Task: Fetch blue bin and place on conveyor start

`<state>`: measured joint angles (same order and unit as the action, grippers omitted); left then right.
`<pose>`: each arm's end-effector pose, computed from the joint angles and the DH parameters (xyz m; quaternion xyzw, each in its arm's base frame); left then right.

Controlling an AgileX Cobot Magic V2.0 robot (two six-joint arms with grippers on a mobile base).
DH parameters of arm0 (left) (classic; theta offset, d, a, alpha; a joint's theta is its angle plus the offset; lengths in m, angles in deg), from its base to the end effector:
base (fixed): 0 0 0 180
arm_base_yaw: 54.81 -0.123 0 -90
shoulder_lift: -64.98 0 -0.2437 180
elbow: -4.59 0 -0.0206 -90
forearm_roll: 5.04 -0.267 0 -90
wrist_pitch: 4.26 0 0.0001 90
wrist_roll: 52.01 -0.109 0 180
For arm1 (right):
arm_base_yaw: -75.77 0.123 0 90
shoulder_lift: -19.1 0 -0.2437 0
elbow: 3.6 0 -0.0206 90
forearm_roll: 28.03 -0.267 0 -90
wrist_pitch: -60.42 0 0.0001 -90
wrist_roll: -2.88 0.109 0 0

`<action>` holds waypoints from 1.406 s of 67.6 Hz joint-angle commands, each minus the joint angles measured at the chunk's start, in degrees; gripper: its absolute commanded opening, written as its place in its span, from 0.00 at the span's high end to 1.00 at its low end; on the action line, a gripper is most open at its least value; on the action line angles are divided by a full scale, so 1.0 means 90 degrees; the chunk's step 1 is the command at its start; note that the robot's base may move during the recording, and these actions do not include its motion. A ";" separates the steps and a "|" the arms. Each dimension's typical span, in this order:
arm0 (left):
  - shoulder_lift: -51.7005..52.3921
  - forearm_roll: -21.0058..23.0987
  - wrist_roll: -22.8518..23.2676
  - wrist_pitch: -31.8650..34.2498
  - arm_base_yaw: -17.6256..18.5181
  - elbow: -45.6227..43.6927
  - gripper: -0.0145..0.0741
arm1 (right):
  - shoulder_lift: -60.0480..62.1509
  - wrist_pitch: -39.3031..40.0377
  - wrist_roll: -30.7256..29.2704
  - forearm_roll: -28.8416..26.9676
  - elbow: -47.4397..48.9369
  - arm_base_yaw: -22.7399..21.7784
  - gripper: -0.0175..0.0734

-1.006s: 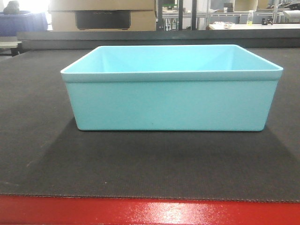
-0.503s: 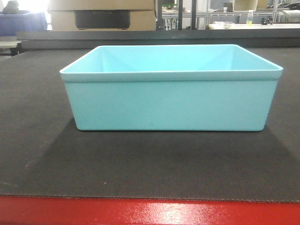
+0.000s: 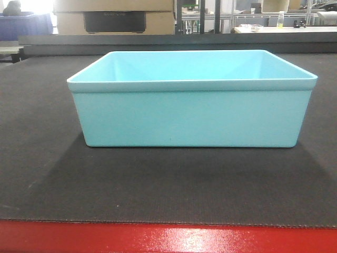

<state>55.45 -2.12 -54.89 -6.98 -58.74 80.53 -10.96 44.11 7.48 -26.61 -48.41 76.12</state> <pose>0.1329 0.0089 0.2083 -0.0232 0.6954 0.0236 0.7178 0.1504 0.0002 0.3323 0.0204 0.7140 0.0194 0.6995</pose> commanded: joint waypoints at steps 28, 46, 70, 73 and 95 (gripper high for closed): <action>0.0046 0.0040 -0.0005 0.0125 -0.0026 -0.0006 0.96 | 0.1349 0.1228 -0.0029 -0.0275 -0.2244 -0.0883 0.99; 0.0046 0.0040 -0.0005 0.0125 -0.0026 -0.0006 0.96 | 0.2327 0.1517 -0.0609 -0.0519 -0.3452 -0.0974 0.99; 0.0046 0.0040 -0.0005 0.0123 -0.0026 -0.0006 0.96 | 0.2327 0.1545 -0.0738 -0.0496 -0.3452 -0.0974 0.99; 0.0046 0.0040 -0.0005 0.0123 -0.0026 -0.0006 0.96 | 0.2327 0.1545 -0.0738 -0.0496 -0.3452 -0.0974 0.99; 0.0046 0.0040 -0.0005 0.0123 -0.0026 -0.0006 0.96 | 0.2327 0.1545 -0.0738 -0.0496 -0.3452 -0.0974 0.99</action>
<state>55.53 -2.12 -54.89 -6.86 -58.74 80.62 9.52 56.93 1.29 -31.03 -79.44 67.51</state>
